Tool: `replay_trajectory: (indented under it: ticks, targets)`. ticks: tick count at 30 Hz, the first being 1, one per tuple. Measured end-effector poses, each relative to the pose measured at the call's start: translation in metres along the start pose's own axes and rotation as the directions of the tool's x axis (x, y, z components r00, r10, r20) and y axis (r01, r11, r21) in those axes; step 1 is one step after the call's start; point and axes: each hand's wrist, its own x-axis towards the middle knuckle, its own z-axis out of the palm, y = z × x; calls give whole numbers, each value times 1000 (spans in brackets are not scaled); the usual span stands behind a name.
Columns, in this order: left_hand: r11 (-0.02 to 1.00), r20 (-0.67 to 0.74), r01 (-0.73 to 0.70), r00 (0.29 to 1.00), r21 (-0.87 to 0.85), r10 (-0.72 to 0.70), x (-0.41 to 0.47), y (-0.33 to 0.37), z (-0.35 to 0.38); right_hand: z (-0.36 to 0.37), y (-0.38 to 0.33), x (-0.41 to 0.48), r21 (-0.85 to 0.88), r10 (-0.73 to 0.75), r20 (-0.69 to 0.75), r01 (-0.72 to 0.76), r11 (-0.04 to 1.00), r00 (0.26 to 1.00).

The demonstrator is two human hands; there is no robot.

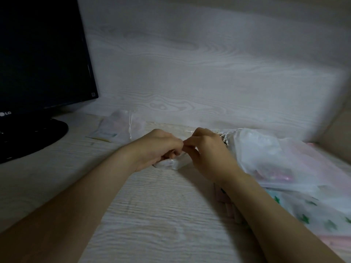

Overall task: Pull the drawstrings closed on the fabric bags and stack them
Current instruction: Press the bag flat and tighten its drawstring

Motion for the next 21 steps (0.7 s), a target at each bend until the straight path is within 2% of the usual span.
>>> replay_trajectory:
  ticks: [2, 3, 6, 10, 13, 17, 19, 21]
  targets:
    - [998, -115, -29, 993, 59, 36, 2, -6, -2, 1, 1, 0, -45, 26, -1, -26, 999, 1000]
    - [991, -167, -93, 980, 101, 109, 4, -9, -3, 1, -1, 0, -22, 48, -11, -48, 999, 999]
    - [895, -233, -329, 885, 301, 404, 9, -16, -4, 2, -5, 0, 175, 185, -27, -177, 968, 982]
    - [745, -226, -423, 772, 515, 594, 12, -19, 1, 4, 1, 0, 430, 373, 48, -356, 830, 927]
    - [726, -209, -407, 776, 554, 595, 12, -21, 2, 5, 3, -1, 538, 445, 100, -425, 728, 890]
    - [764, -129, -438, 824, 474, 552, 8, -20, 7, 6, 0, 1, 626, 473, 98, -424, 654, 876]
    - [768, -150, -435, 818, 469, 555, 8, -19, 8, 5, 1, 1, 629, 494, 94, -436, 644, 865]
    - [816, -213, -391, 833, 426, 510, 10, -18, 5, 5, 3, -1, 611, 534, 90, -470, 637, 841]
